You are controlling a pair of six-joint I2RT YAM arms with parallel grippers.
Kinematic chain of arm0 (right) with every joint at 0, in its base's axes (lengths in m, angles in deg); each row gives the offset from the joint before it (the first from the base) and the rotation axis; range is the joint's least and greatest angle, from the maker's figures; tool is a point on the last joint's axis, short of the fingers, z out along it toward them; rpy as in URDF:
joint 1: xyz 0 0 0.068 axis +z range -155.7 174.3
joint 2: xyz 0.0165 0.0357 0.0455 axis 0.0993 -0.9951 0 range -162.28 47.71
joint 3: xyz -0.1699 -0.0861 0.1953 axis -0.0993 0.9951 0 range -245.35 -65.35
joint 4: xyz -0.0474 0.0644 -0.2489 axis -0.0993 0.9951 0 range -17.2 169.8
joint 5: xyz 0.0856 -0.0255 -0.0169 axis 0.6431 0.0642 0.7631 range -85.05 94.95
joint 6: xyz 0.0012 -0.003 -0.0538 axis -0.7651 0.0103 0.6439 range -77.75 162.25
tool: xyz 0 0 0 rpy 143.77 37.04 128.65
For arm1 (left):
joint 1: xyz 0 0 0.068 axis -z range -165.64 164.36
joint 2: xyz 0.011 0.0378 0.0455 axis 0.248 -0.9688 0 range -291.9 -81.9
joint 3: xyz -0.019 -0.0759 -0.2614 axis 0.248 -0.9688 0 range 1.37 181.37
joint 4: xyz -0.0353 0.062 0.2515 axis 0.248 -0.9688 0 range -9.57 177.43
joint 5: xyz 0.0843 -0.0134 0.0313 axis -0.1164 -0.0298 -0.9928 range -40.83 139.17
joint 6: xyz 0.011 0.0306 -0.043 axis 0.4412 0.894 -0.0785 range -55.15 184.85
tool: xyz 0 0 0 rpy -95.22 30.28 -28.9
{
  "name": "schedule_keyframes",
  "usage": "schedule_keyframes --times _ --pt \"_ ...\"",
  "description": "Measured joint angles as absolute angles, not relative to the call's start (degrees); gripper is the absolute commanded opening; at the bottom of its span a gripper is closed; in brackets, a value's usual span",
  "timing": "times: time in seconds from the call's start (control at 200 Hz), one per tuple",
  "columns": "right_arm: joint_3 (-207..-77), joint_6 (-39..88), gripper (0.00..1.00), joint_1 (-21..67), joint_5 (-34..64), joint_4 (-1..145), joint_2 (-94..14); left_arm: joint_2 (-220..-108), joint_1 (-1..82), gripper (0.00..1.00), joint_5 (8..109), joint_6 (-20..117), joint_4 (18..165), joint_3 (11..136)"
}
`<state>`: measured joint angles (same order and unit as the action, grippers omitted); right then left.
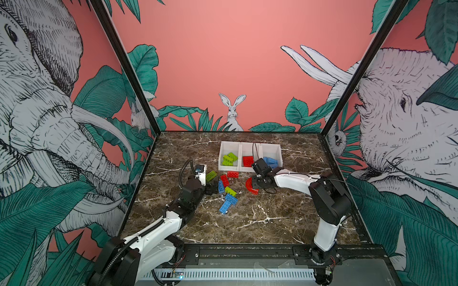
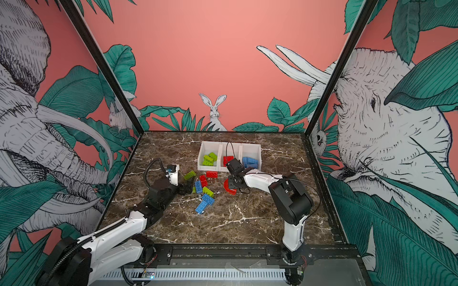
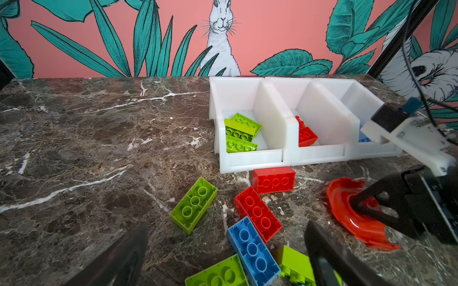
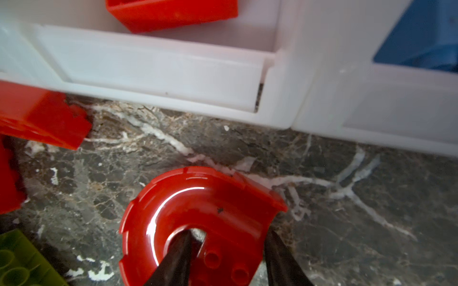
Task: Sort the legos into containers by color
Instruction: 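Lift the red arch piece with the right gripper toward the bin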
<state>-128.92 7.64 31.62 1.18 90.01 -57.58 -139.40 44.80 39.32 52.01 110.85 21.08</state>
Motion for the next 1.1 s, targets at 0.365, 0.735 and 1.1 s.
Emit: schedule_keyframes --times 0.365,0.735,1.1 --pt "-128.63 7.51 0.38 31.25 1.40 89.31 -58.04 -139.29 44.80 0.99 39.32 52.01 110.85 21.08" --pt "-128.24 7.79 0.27 31.25 2.64 87.83 -57.65 -139.29 44.80 0.99 39.32 52.01 110.85 21.08" --pt "-124.61 8.23 0.25 31.42 0.76 87.04 -44.93 -139.03 44.80 0.99 39.17 52.01 110.85 21.08"
